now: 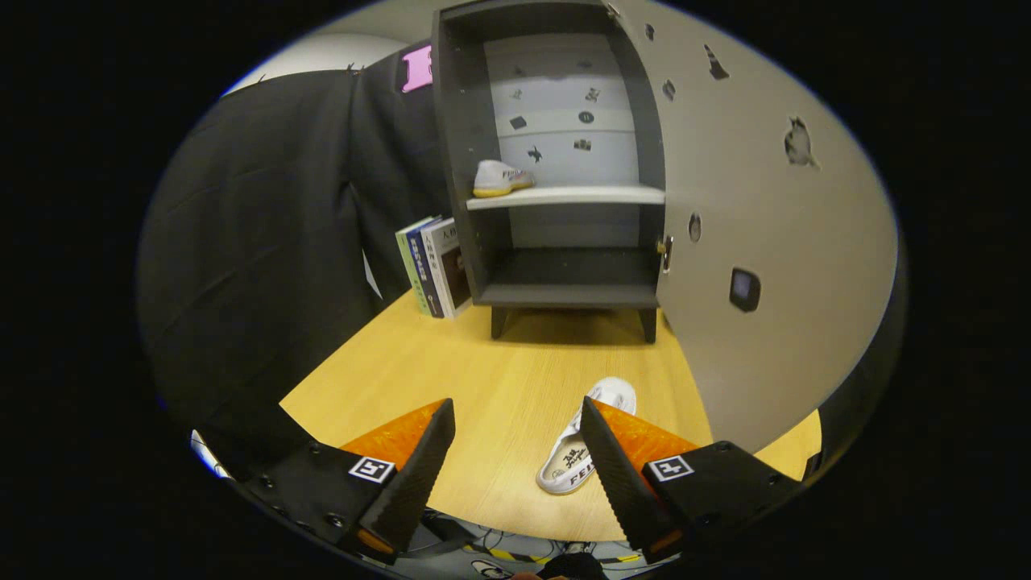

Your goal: Open the shoe cabinet door, grab the shoes and put them into the shoe cabinet, then close the shoe cabinet door.

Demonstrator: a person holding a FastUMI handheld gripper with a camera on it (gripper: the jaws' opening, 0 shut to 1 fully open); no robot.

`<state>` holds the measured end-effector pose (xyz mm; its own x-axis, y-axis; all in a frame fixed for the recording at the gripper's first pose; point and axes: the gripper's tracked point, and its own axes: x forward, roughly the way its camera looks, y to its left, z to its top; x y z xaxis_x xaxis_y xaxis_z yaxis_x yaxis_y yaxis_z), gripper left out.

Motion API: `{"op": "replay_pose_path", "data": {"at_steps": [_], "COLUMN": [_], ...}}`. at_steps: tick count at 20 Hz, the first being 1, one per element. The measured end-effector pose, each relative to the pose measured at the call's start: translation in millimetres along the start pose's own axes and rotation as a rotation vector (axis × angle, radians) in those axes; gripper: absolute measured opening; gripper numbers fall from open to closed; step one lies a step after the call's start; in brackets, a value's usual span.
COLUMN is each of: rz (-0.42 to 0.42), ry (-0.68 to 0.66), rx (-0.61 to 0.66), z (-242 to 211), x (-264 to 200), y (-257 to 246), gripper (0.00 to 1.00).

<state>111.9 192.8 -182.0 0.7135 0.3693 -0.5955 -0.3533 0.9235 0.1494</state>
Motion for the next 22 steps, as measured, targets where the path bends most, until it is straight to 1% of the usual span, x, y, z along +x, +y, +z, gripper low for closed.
{"op": "replay_pose_path", "data": {"at_steps": [3, 8, 10, 12, 14, 16, 18, 20, 22], "rz": [-0.002, -0.024, -0.039, -0.078, -0.088, -0.103, -0.141, -0.183, -0.207], "ry": [0.128, 0.266, 0.27, 0.294, 0.327, 0.318, 0.306, 0.282, 0.271], "rx": [0.028, 0.099, 0.099, 0.079, 0.078, 0.048, 0.004, -0.04, -0.061], "z": [-21.0, -42.5, -44.1, -59.7, -71.3, -74.3, -78.4, -76.5, -73.5], "x": [-4.2, -12.6, 1.9, 32.5, 43.1, 53.8, 68.5, 73.5, 76.6], "y": [-0.2, 5.0, 1.1, -10.8, -8.5, -10.7, -13.9, -21.9, -32.3], "gripper": [0.98, 0.98, 0.98, 0.98, 0.98, 0.98, 0.88, 0.79, 0.7]}}
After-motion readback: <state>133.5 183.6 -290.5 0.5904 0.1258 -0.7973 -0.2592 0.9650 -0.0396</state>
